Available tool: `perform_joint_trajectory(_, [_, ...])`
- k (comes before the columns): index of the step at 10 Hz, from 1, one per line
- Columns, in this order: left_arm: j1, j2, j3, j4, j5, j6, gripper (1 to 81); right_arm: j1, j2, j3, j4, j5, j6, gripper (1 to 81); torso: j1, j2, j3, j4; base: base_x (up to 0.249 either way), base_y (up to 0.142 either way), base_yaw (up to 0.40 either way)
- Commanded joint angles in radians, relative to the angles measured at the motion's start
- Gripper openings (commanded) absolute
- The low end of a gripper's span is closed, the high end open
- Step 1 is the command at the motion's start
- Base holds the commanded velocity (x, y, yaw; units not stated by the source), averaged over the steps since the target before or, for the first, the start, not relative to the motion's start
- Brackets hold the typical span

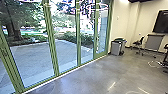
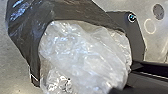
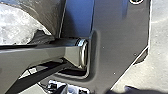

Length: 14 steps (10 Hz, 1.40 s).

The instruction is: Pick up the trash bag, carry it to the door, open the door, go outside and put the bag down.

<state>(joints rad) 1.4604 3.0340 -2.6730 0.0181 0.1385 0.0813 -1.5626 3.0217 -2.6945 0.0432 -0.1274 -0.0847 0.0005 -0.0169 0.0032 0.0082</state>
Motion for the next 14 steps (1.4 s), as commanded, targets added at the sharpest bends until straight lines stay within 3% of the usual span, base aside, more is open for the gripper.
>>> perform_joint_trajectory(1, [-0.058, 0.002, 0.005, 0.005, 0.061, 0.006, 1.0, 0.046, 0.001, 0.001, -0.005, -0.066, -0.003, 81.1, 0.0, 0.0, 0.0, 0.0, 0.116, -0.067, 0.0])
perform_joint_trajectory(14, [-0.058, 0.0, 0.005, 0.005, 0.061, 0.011, 1.0, 0.044, 0.002, 0.001, -0.003, -0.066, -0.003, 81.1, 0.0, 0.0, 0.0, 0.0, 0.126, 0.0, 0.0])
